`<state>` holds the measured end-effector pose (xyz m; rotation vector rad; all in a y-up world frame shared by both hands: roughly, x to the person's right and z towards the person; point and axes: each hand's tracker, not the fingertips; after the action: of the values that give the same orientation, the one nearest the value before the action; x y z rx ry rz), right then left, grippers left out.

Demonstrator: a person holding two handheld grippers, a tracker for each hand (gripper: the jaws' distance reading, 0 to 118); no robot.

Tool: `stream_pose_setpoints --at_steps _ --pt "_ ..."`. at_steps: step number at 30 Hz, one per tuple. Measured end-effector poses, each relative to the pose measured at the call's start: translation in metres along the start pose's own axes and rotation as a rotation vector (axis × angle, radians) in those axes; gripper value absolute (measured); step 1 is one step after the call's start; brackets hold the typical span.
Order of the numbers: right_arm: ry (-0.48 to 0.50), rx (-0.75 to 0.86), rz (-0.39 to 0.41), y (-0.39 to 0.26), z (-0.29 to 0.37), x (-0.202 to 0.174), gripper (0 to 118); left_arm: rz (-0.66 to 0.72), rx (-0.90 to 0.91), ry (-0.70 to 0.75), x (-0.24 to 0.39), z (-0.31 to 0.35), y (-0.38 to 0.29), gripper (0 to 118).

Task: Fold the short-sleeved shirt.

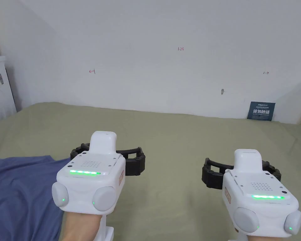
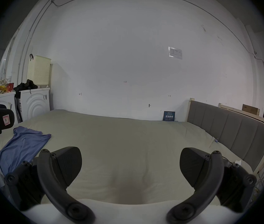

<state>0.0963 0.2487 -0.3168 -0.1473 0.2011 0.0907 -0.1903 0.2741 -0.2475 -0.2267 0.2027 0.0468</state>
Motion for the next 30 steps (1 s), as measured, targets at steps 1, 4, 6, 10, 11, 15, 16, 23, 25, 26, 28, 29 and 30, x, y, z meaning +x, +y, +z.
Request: stream_pose_setpoints --at_steps 1,4,6,10,11,15,16,23,25,26,28,29,30 --pt "-0.001 -0.002 0.002 -0.0001 0.0 -0.0001 118 0.0 0.001 -0.001 0.0 0.0 0.0001 118" --pt "0.0 0.0 0.004 -0.0006 0.0009 -0.0005 118 -0.001 -0.006 -0.009 -0.0002 0.0003 -0.0003 118" --pt "0.0 -0.001 0.003 -0.001 0.0012 -0.0005 118 -0.004 -0.003 -0.008 0.0003 0.0017 -0.0014 118" --pt "0.001 -0.001 0.003 -0.0016 0.0016 -0.0006 118 -0.016 0.001 -0.001 0.0014 0.0024 -0.0031 118" --pt "0.001 0.0 0.003 -0.0018 0.0018 -0.0005 118 -0.018 0.002 0.001 0.0015 0.0025 -0.0032 118" --pt "0.0 0.006 0.005 -0.0025 0.0025 -0.0006 118 -0.01 0.001 -0.01 0.0012 0.002 -0.0036 118" --pt "0.001 0.006 0.004 -0.0027 0.0028 -0.0005 118 -0.007 -0.001 -0.012 0.0012 0.0021 -0.0035 118" --pt "-0.001 0.014 0.008 -0.0029 0.0046 -0.0002 118 -0.02 0.011 0.013 0.0028 0.002 -0.005 118" --pt "0.003 0.02 0.004 -0.0018 0.0053 0.0 118 -0.019 0.024 0.012 0.002 0.0024 -0.0046 118" --pt "0.004 0.022 0.003 -0.0016 0.0048 0.0004 118 -0.016 0.025 0.011 0.0015 0.0024 -0.0039 118" --pt "0.003 0.026 0.005 -0.0006 0.0047 0.0002 118 -0.006 0.032 0.011 0.0005 0.0031 -0.0024 118" --pt "0.003 0.028 0.006 -0.0001 0.0049 0.0 118 -0.006 0.035 0.013 0.0003 0.0033 -0.0022 118" --pt "-0.002 0.034 0.005 0.0001 0.0048 0.0001 118 -0.01 0.037 0.013 0.0001 0.0032 -0.0017 118"
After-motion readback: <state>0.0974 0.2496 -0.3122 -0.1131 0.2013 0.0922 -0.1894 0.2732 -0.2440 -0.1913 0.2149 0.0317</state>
